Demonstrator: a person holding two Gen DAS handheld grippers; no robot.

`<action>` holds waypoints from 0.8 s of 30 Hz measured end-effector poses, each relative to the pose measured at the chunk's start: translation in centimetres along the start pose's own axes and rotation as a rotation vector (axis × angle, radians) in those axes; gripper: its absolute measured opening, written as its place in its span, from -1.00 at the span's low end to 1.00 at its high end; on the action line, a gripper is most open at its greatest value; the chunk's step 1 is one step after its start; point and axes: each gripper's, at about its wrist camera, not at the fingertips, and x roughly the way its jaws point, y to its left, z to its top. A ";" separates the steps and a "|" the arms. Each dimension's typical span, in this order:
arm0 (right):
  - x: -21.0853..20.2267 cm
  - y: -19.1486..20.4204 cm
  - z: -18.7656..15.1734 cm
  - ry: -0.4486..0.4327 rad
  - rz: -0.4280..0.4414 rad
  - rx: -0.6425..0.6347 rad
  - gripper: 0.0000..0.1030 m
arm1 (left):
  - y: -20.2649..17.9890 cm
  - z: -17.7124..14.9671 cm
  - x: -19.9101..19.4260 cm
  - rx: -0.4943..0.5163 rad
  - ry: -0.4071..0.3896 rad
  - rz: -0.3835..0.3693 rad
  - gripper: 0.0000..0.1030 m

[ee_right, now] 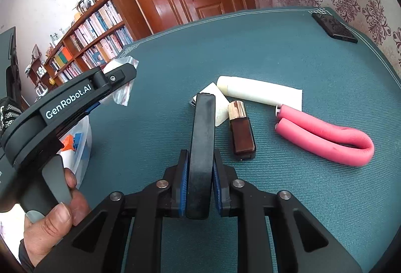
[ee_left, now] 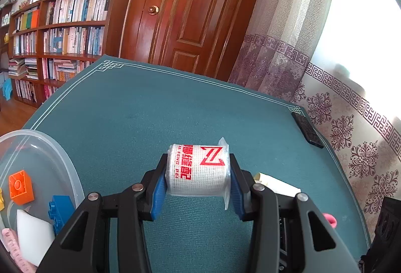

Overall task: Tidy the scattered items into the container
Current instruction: 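Carry the tape roll and brush over the bowl with both tools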

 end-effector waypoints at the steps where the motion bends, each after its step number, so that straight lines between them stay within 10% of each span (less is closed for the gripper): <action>1: -0.1 0.2 0.0 -0.002 0.002 -0.003 -0.63 | 0.0 0.0 -0.2 -0.001 -0.001 -0.002 -0.07; 24: 0.3 9.3 -0.3 -0.013 0.141 -0.163 -0.63 | 7.4 0.7 -7.8 -0.063 -0.070 0.093 -0.07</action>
